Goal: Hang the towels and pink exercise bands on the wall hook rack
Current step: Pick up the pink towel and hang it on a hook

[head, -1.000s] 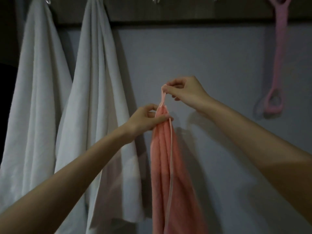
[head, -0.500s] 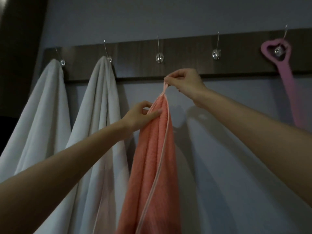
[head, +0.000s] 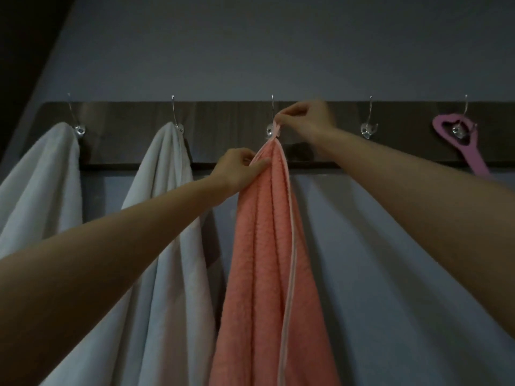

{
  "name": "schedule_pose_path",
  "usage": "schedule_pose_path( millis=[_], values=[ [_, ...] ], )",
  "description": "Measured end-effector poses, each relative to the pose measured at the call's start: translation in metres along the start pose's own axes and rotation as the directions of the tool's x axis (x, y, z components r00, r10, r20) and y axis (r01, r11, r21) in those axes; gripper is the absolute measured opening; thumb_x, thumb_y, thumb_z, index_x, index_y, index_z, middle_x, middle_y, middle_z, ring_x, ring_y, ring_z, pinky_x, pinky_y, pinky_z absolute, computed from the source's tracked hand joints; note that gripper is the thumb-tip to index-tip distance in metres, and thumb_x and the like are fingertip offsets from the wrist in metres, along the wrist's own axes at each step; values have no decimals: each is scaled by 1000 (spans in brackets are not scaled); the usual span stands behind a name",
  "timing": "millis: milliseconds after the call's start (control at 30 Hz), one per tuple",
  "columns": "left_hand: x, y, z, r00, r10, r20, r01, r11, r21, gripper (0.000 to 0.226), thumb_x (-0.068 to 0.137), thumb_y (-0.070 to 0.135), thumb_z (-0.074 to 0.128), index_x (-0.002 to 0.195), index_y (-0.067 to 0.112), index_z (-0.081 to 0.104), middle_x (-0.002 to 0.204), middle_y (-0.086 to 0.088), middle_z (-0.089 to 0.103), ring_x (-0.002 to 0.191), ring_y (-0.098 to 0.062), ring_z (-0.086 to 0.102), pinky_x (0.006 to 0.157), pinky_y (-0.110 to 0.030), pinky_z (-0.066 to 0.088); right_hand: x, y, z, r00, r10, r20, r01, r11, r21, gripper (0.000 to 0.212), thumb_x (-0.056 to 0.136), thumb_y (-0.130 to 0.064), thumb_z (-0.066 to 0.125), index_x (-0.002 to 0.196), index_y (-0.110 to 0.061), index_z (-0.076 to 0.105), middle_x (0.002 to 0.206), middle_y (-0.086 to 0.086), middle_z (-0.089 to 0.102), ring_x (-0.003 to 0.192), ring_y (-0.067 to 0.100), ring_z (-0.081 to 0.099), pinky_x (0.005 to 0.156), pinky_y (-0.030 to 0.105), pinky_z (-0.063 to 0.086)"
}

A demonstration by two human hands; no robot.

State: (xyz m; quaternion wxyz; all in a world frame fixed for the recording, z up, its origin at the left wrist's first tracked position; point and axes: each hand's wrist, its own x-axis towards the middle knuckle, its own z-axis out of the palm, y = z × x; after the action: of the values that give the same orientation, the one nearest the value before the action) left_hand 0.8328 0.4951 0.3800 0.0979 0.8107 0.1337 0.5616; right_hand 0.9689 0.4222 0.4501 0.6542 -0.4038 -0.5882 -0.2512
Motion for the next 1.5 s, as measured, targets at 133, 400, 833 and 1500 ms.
schedule_pose_path(
  millis=[133, 400, 833, 1500],
  values=[
    [13, -15, 6, 999, 27, -42, -29, 999, -36, 35, 91, 39, 55, 112, 12, 61, 90, 6, 57, 78, -3, 55, 65, -16, 44, 11, 2, 9, 999, 47, -26, -48, 997, -61, 19, 77, -16, 73, 96, -13, 73, 96, -1, 70, 85, 4, 59, 62, 8, 41],
    [21, -19, 17, 998, 30, -56, -34, 997, -72, 30, 92, 34, 53, 111, 12, 64, 92, 0, 62, 91, -17, 63, 80, -31, 53, 26, 6, 9, 991, 116, -62, -120, 991, -65, 14, 78, -15, 73, 91, -14, 71, 99, 0, 69, 91, 8, 60, 72, 17, 49],
    [18, -27, 15, 995, 36, -96, -40, 999, -32, 29, 91, 32, 56, 110, 14, 67, 99, -3, 66, 95, -18, 63, 88, -35, 52, 20, 9, 7, 985, 122, 123, -111, 990, -90, 17, 86, -22, 64, 102, -18, 67, 105, -4, 60, 91, 8, 49, 79, 27, 41],
    [3, -51, 40, 998, -64, -7, 63, 996, -59, 33, 90, 35, 57, 118, 19, 63, 108, -2, 66, 94, -16, 62, 90, -37, 51, -4, 20, 6, 974, 196, 113, -197, 980, -5, 25, 77, -22, 74, 102, -19, 71, 90, -4, 67, 69, 6, 55, 57, 17, 44]
  ],
)
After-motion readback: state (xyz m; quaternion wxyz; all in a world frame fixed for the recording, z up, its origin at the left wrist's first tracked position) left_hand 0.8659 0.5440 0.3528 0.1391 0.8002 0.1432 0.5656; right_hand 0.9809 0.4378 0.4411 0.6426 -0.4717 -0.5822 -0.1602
